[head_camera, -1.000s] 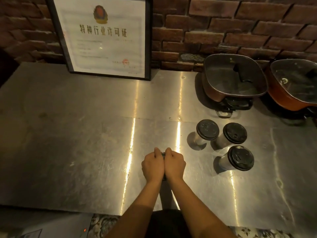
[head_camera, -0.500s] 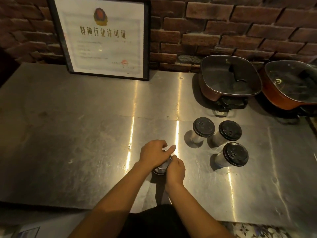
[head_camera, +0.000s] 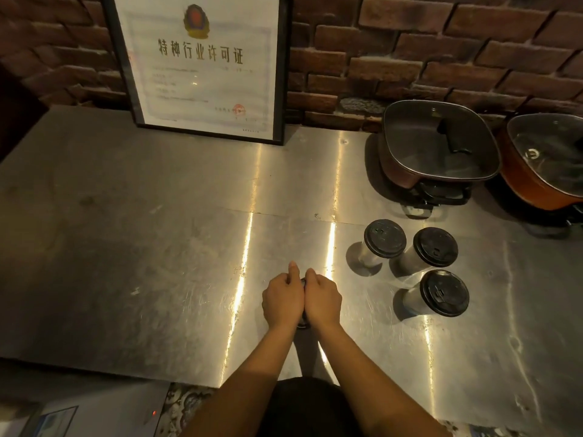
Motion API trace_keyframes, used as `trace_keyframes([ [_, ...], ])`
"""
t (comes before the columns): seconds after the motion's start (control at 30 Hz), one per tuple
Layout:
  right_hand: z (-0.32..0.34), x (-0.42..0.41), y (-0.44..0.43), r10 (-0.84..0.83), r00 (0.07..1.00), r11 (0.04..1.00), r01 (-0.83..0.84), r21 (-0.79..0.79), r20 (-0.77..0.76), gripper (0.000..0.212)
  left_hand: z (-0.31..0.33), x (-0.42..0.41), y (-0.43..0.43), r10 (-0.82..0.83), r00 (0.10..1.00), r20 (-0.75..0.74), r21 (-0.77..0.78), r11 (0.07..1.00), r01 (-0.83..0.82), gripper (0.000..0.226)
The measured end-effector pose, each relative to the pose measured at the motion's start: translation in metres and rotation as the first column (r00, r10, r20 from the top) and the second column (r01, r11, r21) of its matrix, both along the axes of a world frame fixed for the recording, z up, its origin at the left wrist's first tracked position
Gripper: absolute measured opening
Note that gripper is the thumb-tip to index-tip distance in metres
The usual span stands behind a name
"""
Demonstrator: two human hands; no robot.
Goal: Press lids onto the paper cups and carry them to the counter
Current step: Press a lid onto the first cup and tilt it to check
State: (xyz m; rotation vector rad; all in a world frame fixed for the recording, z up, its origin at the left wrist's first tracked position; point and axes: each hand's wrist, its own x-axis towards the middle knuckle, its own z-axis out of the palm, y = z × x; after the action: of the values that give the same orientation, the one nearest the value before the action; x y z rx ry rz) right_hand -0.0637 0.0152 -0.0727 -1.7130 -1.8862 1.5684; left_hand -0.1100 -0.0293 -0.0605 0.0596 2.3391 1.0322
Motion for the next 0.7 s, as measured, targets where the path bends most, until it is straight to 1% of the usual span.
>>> trace_keyframes([
  [0.07,0.0,-0.001,0.002,-0.018,1.0,1.0,0.018,0.006,-0.001,0.044,0.001,0.0,0.001,0.017,1.0,-0.022,0.003,1.0,-0.017,0.055],
  [0.17,-0.002,-0.002,0.0,-0.022,1.0,1.0,0.022,0.0,-0.005,0.042,0.0,0.0,0.003,0.023,0.999,-0.033,0.009,1.0,-0.023,0.054],
  [0.23,-0.001,-0.001,0.0,-0.016,1.0,1.0,0.016,-0.009,0.013,0.041,0.0,-0.001,0.0,0.005,0.999,-0.045,0.039,0.999,-0.003,0.052],
  [0.27,-0.002,-0.002,0.001,0.005,1.0,1.0,-0.005,-0.026,0.023,0.041,0.001,-0.002,-0.001,-0.031,0.998,-0.056,0.063,0.997,0.035,0.049],
  [0.33,-0.003,-0.004,0.005,0.058,0.998,0.993,-0.053,-0.11,0.038,0.043,0.004,-0.006,-0.002,-0.159,0.983,-0.09,0.085,0.982,0.167,0.041],
  [0.4,0.001,0.0,0.008,0.121,0.991,0.98,-0.111,-0.166,0.051,0.05,0.008,-0.015,-0.003,-0.285,0.951,-0.12,0.096,0.95,0.297,0.044],
  [0.43,0.0,0.005,0.008,0.162,0.984,0.983,-0.154,-0.098,0.077,0.052,0.01,-0.019,-0.003,-0.319,0.939,-0.125,0.126,0.934,0.334,0.047],
  [0.47,-0.001,0.011,0.008,0.206,0.973,0.976,-0.212,0.052,0.109,0.052,0.012,-0.023,-0.003,-0.331,0.935,-0.127,0.171,0.921,0.35,0.05],
  [0.5,0.001,0.016,0.007,0.271,0.954,0.926,-0.296,0.236,0.131,0.051,0.014,-0.026,-0.004,-0.31,0.943,-0.117,0.228,0.916,0.329,0.05],
  [0.53,0.006,0.021,0.005,0.37,0.916,0.821,-0.399,0.408,0.151,0.052,0.017,-0.028,-0.005,-0.257,0.962,-0.095,0.298,0.914,0.274,0.049],
  [0.57,0.01,0.024,0.003,0.485,0.855,0.695,-0.504,0.513,0.183,0.055,0.019,-0.03,-0.008,-0.182,0.982,-0.056,0.363,0.912,0.19,0.047],
  [0.6,0.014,0.024,0.002,0.584,0.776,0.574,-0.603,0.554,0.238,0.06,0.021,-0.031,-0.011,-0.109,0.994,-0.011,0.419,0.902,0.103,0.045],
  [0.63,0.019,0.023,0.0,0.653,0.695,0.475,-0.686,0.552,0.301,0.065,0.023,-0.033,-0.014,-0.052,0.998,0.036,0.453,0.891,0.03,0.046],
  [0.67,0.018,0.02,-0.001,0.697,0.621,0.396,-0.75,0.53,0.359,0.069,0.023,-0.035,-0.017,-0.016,0.997,0.078,0.474,0.88,-0.023,0.048],
  [0.7,0.017,0.017,-0.002,0.716,0.564,0.339,-0.796,0.502,0.411,0.072,0.023,-0.038,-0.021,0.002,0.994,0.108,0.478,0.876,-0.054,0.05],
])
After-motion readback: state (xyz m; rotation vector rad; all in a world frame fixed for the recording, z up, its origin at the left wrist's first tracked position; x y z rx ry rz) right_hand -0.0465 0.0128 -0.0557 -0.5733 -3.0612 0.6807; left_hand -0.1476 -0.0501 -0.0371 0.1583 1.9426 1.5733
